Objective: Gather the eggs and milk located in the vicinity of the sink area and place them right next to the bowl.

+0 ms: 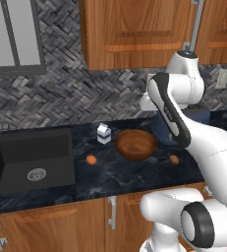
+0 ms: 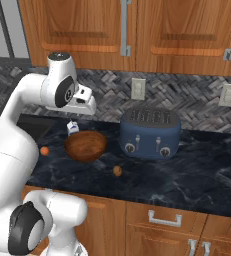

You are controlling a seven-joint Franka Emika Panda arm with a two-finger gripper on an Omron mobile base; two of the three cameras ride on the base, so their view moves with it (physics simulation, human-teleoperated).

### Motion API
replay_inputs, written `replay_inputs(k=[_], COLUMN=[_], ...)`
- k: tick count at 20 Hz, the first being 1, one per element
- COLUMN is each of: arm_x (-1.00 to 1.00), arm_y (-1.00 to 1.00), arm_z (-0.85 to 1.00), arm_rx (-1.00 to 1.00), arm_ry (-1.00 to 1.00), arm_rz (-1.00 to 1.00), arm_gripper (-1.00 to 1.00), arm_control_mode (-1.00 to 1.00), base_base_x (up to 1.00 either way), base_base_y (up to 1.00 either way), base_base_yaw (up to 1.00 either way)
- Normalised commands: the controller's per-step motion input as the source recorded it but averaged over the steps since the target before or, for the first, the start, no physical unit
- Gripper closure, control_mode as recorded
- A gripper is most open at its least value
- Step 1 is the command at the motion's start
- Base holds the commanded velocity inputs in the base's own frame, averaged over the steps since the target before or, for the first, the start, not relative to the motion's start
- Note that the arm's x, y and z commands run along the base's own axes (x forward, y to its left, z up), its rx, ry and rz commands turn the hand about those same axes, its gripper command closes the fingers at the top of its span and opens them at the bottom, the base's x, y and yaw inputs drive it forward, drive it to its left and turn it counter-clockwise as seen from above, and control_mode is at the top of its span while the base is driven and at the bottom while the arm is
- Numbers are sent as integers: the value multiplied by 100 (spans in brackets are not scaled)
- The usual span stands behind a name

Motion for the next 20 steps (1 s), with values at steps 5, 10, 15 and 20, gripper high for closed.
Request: replay_inputs(k=[5,10,15,20], arm_x=[2,0,17,36], arm_y=[3,0,8,22], arm_z=[0,-13,-30,-19], arm_rx=[0,0,0,-2], arm_ry=[0,-4,-3,0], arm_rz=[0,0,0,1], arm_gripper=[-100,-100,-100,-100], arm_control_mode=[-100,-100,-100,-100], base_base_x=[0,0,0,0], base_base_y=[0,0,0,0], base_base_yaw=[0,0,0,0])
